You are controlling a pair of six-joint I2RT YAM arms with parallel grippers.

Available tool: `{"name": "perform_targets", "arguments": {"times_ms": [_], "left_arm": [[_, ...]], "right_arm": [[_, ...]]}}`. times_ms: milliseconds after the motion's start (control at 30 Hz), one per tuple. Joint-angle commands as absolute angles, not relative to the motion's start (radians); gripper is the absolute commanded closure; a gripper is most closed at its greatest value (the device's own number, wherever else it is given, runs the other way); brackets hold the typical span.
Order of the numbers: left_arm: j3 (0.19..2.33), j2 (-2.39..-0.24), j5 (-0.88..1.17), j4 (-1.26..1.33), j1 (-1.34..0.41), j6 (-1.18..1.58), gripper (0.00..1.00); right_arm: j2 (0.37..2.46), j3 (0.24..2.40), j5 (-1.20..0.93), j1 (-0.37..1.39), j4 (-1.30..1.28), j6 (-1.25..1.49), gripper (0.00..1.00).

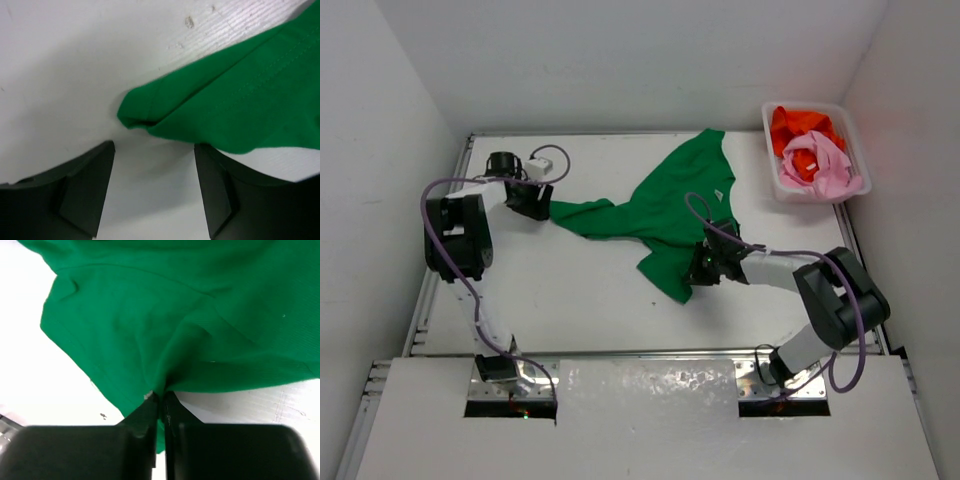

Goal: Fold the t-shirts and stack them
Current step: Flatten out the tshirt

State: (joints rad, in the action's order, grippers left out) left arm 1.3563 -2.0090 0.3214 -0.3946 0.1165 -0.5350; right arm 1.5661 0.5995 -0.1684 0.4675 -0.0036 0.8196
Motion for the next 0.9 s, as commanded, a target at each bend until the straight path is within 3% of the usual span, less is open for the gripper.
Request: {"name": "perform_targets", "arguments": {"times_ms": [0,267,433,467,500,567,667,767,800,867], "left_arm": [[1.411,-2.04,0.44,-0.38,0.1,-0.586,0.36],[1.396,-2.059,0.521,-0.293,0.083,-0.615,0.31],[1.428,-2.08,0.537,-0.292,0.046,-0.709,0.33],[1.436,-2.086,0.519,-0.285,0.043,-0.706,0.38],[1.451,-2.101,0.506,-0.273,0.041,-0.68,0.69],[1.515,-2.121,0.465,-0.328,0.044,-0.646,1.0],[1.618,-2.134,0.491,-0.479,0.08,-0.597,1.0],[1.831,-2.108,0.511,-0.561,0.135,-0.465,1.0],[1.965,-2.097,0.514,-0.571,0.147,-0.392,1.0],[2.098,-2.089,0.538,-0.593,0.172,-0.319,1.0]], "right_arm": [[1.571,0.627,-0.152,0.472,0.003,0.819,1.0],[1.571,0.675,-0.176,0.454,-0.052,0.744,1.0],[1.583,0.699,-0.215,0.433,-0.069,0.698,1.0],[1.583,0.706,-0.218,0.431,-0.069,0.693,1.0],[1.58,0.721,-0.227,0.423,-0.074,0.687,1.0],[1.571,0.745,-0.248,0.41,-0.083,0.673,1.0],[1.565,0.851,-0.285,0.333,-0.083,0.655,1.0],[1.624,1.136,-0.319,0.212,-0.173,0.579,1.0],[1.653,1.354,-0.307,0.175,-0.269,0.543,1.0],[1.75,1.58,-0.255,0.155,-0.357,0.45,1.0]]}}
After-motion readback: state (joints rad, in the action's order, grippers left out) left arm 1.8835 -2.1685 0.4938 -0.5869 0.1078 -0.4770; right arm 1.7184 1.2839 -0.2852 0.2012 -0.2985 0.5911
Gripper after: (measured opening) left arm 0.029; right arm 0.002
